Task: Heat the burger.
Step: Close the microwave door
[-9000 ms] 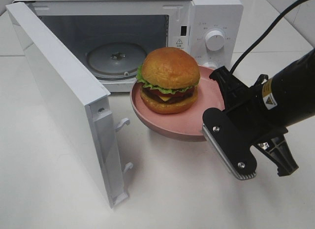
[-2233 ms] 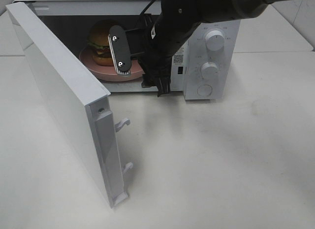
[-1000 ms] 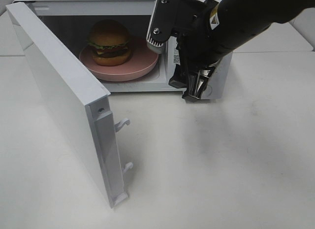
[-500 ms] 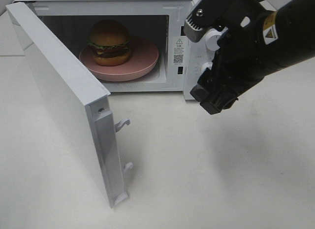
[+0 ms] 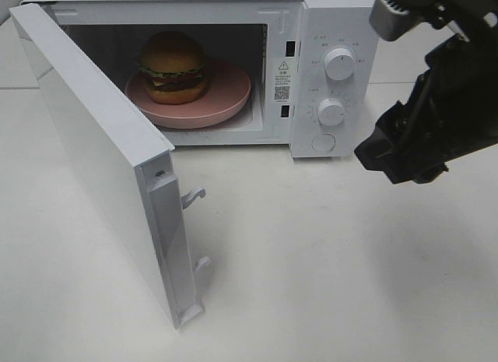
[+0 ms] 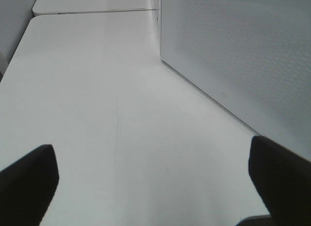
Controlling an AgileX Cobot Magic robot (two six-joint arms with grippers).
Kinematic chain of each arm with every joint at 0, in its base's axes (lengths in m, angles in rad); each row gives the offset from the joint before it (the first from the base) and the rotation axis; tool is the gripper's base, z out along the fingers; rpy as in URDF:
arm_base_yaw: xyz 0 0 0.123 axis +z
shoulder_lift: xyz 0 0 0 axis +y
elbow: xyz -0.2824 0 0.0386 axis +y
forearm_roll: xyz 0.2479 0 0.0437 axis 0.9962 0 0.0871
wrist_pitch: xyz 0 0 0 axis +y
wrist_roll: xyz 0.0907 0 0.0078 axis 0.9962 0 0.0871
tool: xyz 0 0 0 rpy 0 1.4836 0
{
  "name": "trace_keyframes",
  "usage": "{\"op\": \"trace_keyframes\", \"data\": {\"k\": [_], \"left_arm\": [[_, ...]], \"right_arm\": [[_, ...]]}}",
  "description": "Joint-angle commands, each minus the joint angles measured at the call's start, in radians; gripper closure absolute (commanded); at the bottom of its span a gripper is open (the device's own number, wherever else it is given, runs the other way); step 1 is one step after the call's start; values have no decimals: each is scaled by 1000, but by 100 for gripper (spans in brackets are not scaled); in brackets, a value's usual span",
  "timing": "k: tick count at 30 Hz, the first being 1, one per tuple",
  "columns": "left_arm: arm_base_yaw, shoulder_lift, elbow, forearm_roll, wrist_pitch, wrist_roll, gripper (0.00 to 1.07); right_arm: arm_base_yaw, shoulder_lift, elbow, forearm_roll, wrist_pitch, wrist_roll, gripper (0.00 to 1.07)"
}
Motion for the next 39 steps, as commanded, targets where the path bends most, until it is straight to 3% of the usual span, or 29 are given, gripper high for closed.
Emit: {"op": "trace_keyframes", "data": {"k": [1,23,33,39], "left_arm": [[-1,-14,0,1,-9,-3,7],[-1,-14,0,1,-9,-3,7],[-1,-14,0,1,-9,-3,7],[-1,-14,0,1,-9,-3,7]], "right_arm": [[-4,-52,4,1,81,10,36],[-4,-329,10,-2,345,33,31],[-8,-474,145,-5,307,111,31],[-139,-564,209,1,256,121,31]]}}
